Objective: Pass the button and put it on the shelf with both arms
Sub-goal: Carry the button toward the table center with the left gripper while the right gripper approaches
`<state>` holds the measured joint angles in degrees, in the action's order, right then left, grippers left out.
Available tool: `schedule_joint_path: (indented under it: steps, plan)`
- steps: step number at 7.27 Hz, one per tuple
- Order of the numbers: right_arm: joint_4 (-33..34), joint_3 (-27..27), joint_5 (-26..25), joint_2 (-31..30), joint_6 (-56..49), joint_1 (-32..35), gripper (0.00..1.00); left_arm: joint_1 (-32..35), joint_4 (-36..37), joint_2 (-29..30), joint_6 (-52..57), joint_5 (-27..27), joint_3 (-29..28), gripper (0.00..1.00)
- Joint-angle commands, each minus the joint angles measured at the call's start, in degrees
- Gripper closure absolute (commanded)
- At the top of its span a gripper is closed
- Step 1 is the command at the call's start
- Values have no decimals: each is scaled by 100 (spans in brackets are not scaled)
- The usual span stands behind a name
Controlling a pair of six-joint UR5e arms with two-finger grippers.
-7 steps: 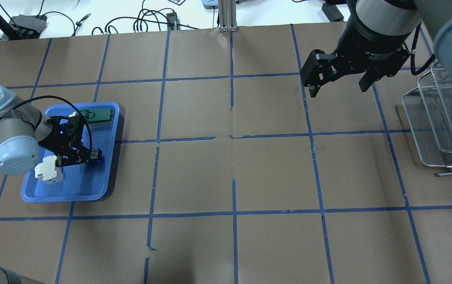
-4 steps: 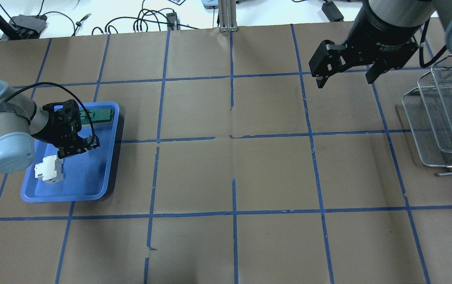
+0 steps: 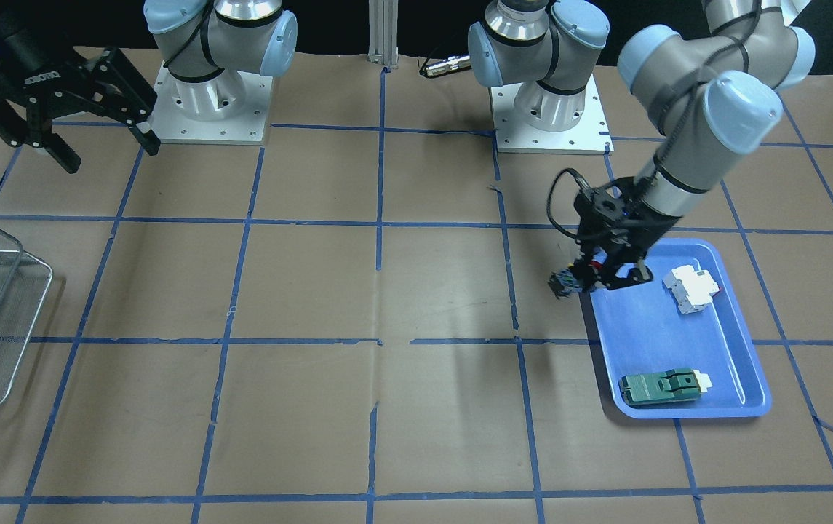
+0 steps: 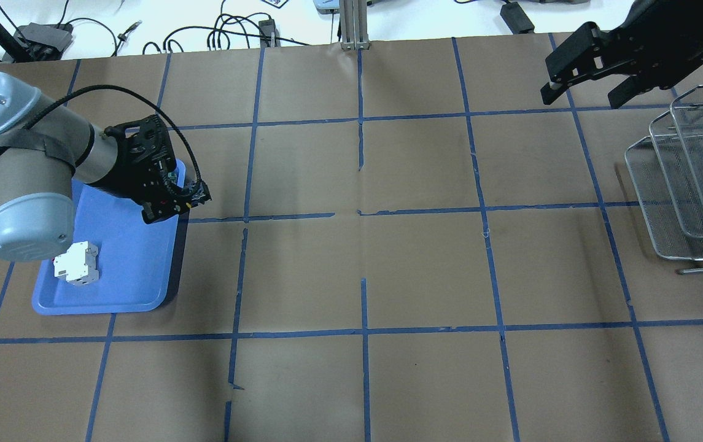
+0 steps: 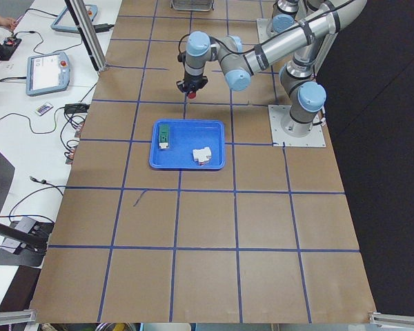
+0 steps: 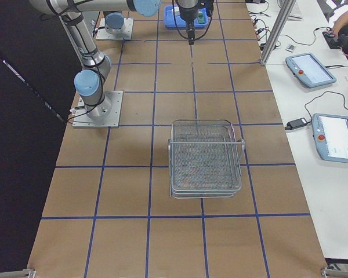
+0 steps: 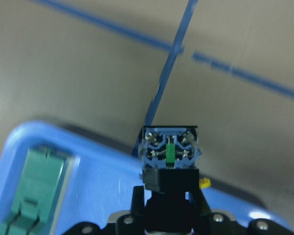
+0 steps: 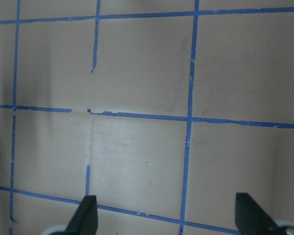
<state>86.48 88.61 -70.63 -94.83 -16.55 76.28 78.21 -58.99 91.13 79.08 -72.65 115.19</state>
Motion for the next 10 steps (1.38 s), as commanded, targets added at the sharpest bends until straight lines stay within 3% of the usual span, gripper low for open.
schedule_joint_path:
  steps: [1, 4, 6, 7, 8, 10]
  plan:
    - [-813, 51, 1493, 43, -435, -726, 0, 719, -95, -227, -2236, 1572, -32, 100]
    - [-966, 51, 1676, -35, -464, -773, 0, 1634, 211, -183, -6023, 2666, -41, 100]
    - [-879, 33, 1623, -88, -376, -703, 0, 1846, 597, -253, -8311, 3735, -32, 100]
    - [-547, 42, 1501, -97, -367, -563, 0, 1882, 817, -227, -8895, 4219, 29, 100]
    - [-327, 33, 1004, -88, 59, -240, 0, 1952, 872, -218, -9040, 4902, 38, 100]
    - [-10, 51, 999, 25, 1001, 411, 0, 1988, 968, -200, -9121, 5583, 47, 100]
